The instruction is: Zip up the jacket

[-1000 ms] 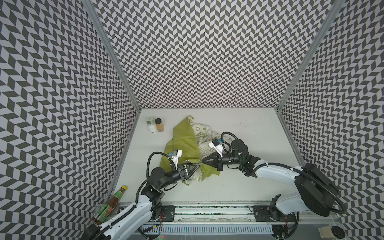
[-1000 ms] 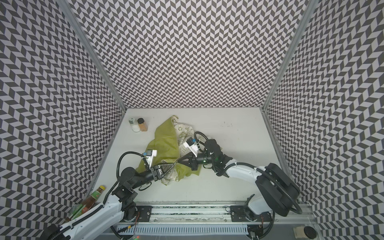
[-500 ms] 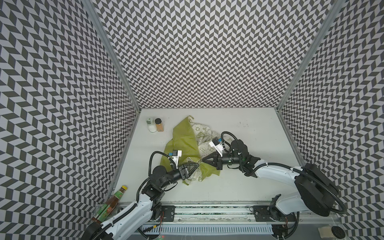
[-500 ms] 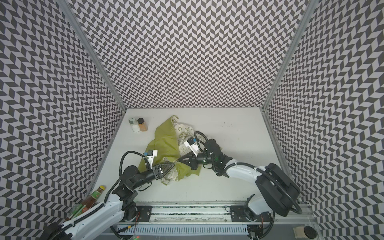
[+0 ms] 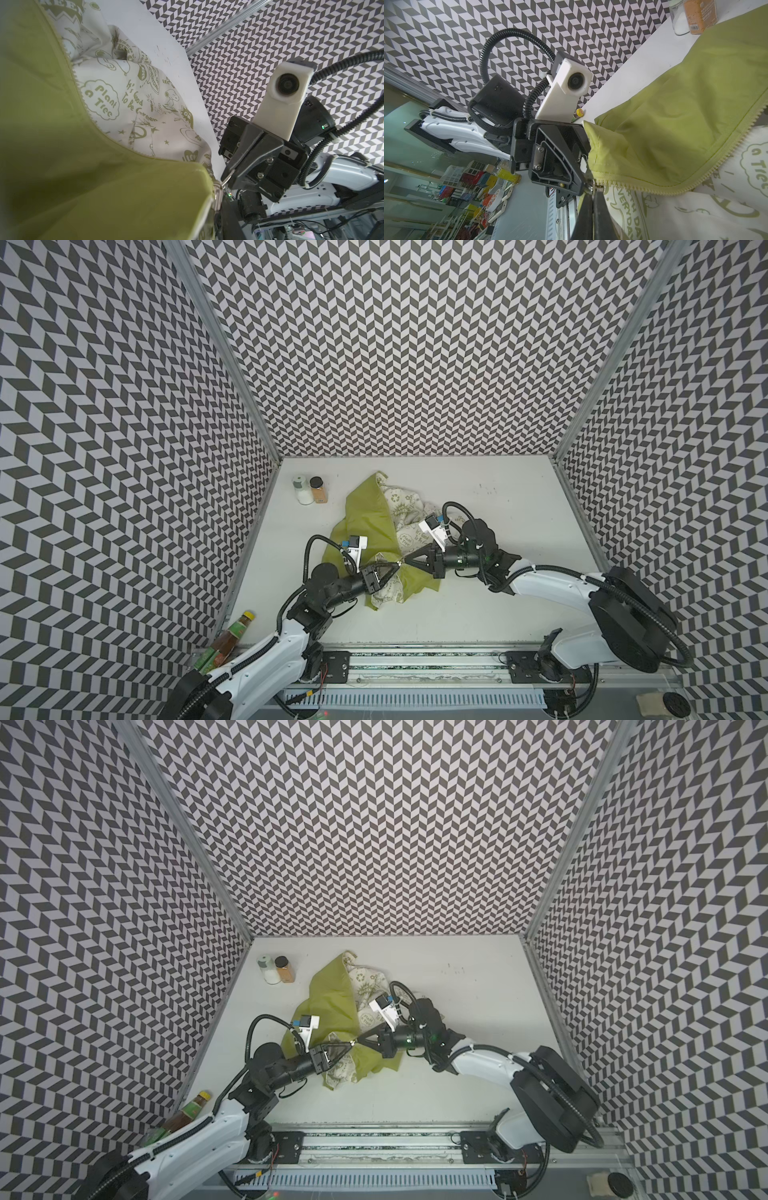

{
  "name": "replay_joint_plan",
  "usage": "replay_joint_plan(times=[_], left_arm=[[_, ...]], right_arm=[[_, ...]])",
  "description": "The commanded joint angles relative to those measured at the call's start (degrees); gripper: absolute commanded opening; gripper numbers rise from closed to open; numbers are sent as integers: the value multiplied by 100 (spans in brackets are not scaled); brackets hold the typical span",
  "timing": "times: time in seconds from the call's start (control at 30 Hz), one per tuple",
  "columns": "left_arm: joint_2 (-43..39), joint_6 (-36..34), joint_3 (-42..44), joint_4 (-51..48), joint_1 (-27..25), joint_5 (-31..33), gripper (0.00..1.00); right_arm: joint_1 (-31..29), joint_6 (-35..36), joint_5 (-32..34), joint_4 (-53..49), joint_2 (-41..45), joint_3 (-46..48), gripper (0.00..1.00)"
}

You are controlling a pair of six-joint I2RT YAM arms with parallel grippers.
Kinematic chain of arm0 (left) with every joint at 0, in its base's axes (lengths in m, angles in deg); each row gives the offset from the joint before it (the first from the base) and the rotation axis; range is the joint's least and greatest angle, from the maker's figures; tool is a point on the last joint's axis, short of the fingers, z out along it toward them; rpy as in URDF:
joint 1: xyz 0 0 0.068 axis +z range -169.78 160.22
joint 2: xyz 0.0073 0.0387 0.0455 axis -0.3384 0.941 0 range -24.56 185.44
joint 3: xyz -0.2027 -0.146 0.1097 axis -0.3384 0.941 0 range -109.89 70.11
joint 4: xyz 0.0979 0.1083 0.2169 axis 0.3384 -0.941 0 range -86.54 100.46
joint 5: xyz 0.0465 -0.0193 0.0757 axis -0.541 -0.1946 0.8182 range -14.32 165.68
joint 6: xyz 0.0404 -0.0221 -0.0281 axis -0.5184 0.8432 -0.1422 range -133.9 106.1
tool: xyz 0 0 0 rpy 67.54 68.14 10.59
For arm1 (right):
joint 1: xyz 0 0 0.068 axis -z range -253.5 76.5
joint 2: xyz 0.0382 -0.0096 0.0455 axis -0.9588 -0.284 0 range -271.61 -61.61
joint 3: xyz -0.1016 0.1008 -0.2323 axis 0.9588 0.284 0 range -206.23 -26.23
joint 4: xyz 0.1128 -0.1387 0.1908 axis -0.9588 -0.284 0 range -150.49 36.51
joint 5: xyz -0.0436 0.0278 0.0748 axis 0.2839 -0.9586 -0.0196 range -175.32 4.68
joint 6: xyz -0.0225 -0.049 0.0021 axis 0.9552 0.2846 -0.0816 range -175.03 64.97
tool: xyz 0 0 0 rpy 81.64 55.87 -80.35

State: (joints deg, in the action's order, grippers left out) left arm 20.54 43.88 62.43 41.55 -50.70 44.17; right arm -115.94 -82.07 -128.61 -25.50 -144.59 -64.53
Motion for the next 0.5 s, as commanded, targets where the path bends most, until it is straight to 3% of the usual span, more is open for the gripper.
replay_joint_plan(times=[0.0, 0.17, 0.47], left_arm=[[-15, -98, -242, -48, 42, 56, 14], [-44, -96, -234, -121, 63, 67, 0], [-343, -91, -205, -331, 115, 112, 0]], right_arm=[[75, -101, 19, 162, -49, -35, 0], [240, -337, 241, 378, 17, 138, 0], [323, -315, 641, 227, 36, 175, 0]])
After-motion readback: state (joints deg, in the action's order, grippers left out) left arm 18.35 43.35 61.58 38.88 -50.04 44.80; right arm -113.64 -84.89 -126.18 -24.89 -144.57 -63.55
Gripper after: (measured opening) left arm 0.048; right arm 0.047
